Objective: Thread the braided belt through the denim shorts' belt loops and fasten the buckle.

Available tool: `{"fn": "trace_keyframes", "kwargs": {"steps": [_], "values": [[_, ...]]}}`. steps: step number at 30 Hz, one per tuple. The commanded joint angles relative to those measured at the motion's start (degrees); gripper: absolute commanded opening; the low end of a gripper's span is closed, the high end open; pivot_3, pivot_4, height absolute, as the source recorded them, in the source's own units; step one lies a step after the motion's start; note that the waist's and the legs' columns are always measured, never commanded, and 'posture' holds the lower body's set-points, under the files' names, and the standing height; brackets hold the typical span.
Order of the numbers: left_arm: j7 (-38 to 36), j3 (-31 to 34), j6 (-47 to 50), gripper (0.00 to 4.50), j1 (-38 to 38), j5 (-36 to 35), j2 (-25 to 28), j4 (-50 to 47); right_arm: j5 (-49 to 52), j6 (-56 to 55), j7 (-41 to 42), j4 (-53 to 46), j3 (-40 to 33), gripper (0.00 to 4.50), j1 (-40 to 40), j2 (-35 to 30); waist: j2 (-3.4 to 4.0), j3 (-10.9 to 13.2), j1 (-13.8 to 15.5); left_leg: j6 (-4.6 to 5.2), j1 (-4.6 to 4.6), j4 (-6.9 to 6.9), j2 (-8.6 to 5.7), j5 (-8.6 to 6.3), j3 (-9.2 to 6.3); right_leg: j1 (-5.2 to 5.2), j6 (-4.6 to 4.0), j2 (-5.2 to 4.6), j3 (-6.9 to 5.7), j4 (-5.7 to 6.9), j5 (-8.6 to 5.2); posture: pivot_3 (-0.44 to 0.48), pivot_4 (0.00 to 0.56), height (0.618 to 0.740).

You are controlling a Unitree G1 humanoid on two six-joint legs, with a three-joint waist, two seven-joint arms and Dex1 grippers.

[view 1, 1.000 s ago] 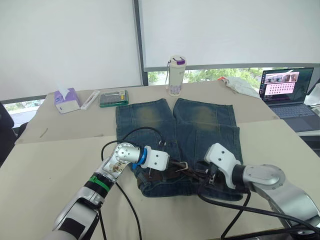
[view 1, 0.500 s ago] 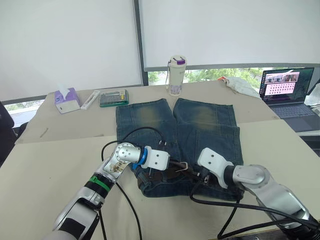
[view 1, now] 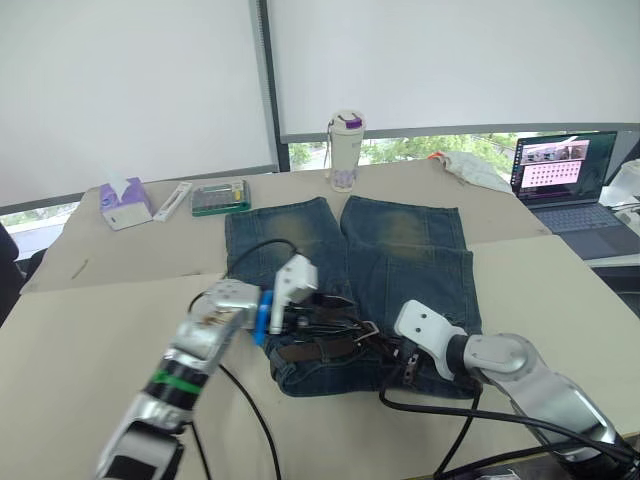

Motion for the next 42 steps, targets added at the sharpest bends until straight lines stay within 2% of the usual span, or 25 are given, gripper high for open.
{"fn": "trace_keyframes", "kwargs": {"steps": [1,4,5,8,11,13,15,17,20,27,30,32,34,37,39,42], "values": [[-0.6,-3.8,0.5,1.34,6.4,3.6,4.0,-2.4,-0.3,-1.1,-0.3,-2.9,-4.1,0.0,1.1,-1.5,0.07,0.0,0.1,0.02,0.12,-0.04,-0.02,-0.02,0.04,0.07,0.0,-0.03,0.04,0.06,-0.06,0.0,0.15,0.74],[3.6,-7.5,-5.5,0.28,7.9,11.3,3.3,2.9,-0.6,-1.1,-0.1,-3.9,-5.8,0.0,2.7,-3.0,-0.06,0.1,1.9,0.31,0.06,0.06,-0.1,-0.18,0.03,0.13,0.01,-0.16,0.01,0.02,-0.11,0.0,0.15,0.74],[3.8,-8.3,-7.1,0.08,8.1,12.7,3.2,3.9,-0.7,-1.1,-0.1,-4.2,-6.1,0.0,3.1,-3.3,-0.11,0.1,2.1,0.3,0.04,0.08,-0.13,-0.18,-0.01,0.17,-0.01,-0.21,-0.03,0.01,-0.09,0.0,0.15,0.74],[5.9,-10.3,-9.7,0.08,9.6,16.1,2.6,6.8,-1.3,-0.3,1.1,-6.9,-11.8,0.0,7.8,-7.7,0.03,0.0,2.6,0.3,0.07,0.07,-0.12,-0.19,-0.03,0.35,-0.04,-0.22,-0.05,-0.15,-0.05,0.0,0.15,0.74],[6.2,-11.5,-14.0,0.08,11.1,18.7,3.3,9.4,-4.4,-2.2,3.0,-7.3,-22.7,0.0,18.7,-13.3,0.19,0.0,3.1,0.38,0.23,0.06,-0.11,-0.24,-0.06,0.7,0.06,-0.25,-0.13,-0.39,-0.11,0.0,0.15,0.74],[6.4,-11.4,-15.5,0.08,11.3,19.1,3.4,10.7,-5.9,-4.4,3.4,-6.1,-27.9,0.0,24.4,-14.1,0.21,-0.1,3.1,0.45,0.28,0.0,-0.03,-0.3,0.06,1.05,0.11,-0.19,-0.05,-0.45,-0.15,0.0,0.15,0.74],[6.6,-11.6,-16.9,0.08,11.2,19.7,3.3,11.8,-7.5,-7.5,3.6,-4.4,-30.7,0.0,29.0,-14.4,0.22,-0.1,2.8,0.52,0.46,-0.03,0.05,-0.35,0.1,1.22,0.65,-0.12,-0.02,-0.45,-0.56,0.0,0.15,0.74],[6.6,-11.5,-17.3,0.08,11.0,19.8,3.0,12.3,-7.7,-9.4,3.8,-3.6,-31.7,0.0,30.8,-13.9,0.23,-0.1,2.4,0.52,0.59,-0.04,0.05,-0.35,0.08,1.41,0.7,-0.14,-0.04,-0.45,-0.6,0.0,0.15,0.74],[6.9,-12.0,-18.1,0.08,10.6,20.4,2.8,12.4,-6.9,-10.7,2.8,-2.8,-30.4,0.0,29.8,-11.4,0.24,-0.1,2.1,0.53,0.71,-0.03,0.06,-0.36,0.07,1.58,0.73,-0.15,-0.04,-0.46,-0.62,0.0,0.15,0.74],[7.4,-10.6,-17.6,0.08,11.2,19.6,3.9,10.7,-10.5,-11.7,0.6,-0.9,-27.7,0.0,29.7,-10.1,0.24,-0.1,2.0,0.55,0.71,-0.03,-0.01,-0.37,0.05,1.6,0.76,-0.22,-0.03,-0.48,-0.64,0.0,0.15,0.74],[6.0,-7.0,-15.9,0.08,11.9,14.6,3.7,8.2,-11.5,-11.7,-0.4,-0.5,-26.4,0.0,29.4,-9.2,0.24,-0.1,1.8,0.54,0.71,-0.03,0.0,-0.37,0.03,1.6,0.76,-0.22,-0.04,-0.48,-0.64,0.0,0.15,0.74],[5.7,-1.2,-4.1,0.08,10.2,2.1,1.9,1.8,-11.0,-11.1,-1.0,-1.3,-24.6,0.0,28.3,-7.4,0.19,0.0,1.6,0.53,0.63,-0.03,0.01,-0.38,0.03,1.51,0.77,-0.2,-0.04,-0.48,-0.64,0.0,0.15,0.74],[7.0,2.5,5.8,0.08,6.8,-7.1,0.3,-2.8,-11.1,-10.6,-1.2,-2.0,-23.1,0.0,27.7,-6.4,0.06,0.1,1.5,0.53,0.43,0.0,0.03,-0.38,0.0,1.21,0.78,-0.17,-0.04,-0.41,-0.64,0.0,0.15,0.74],[9.0,4.8,15.9,0.08,0.5,-15.2,-2.2,-6.0,-12.1,-9.8,-1.5,-2.7,-21.4,0.0,27.3,-5.8,-0.16,0.4,1.9,0.37,0.34,0.13,-0.06,-0.27,-0.11,0.85,0.64,-0.23,-0.14,-0.31,-0.53,0.0,0.15,0.74],[11.1,4.6,18.7,0.08,-3.6,-17.0,-5.3,-6.0,-12.3,-9.1,-1.7,-3.1,-21.0,0.0,26.9,-5.4,-0.29,0.5,1.9,0.25,0.33,0.13,-0.06,-0.21,-0.15,0.91,0.49,-0.23,-0.17,-0.39,-0.44,0.0,0.15,0.74],[15.4,1.8,18.0,0.08,-8.7,-13.5,-11.7,-1.4,-12.7,-8.1,-1.7,-4.1,-20.8,0.0,27.0,-5.1,-0.34,0.6,1.7,0.05,0.34,0.11,-0.09,-0.11,-0.07,1.04,0.44,-0.23,-0.06,-0.46,-0.4,0.0,0.15,0.74]]}}
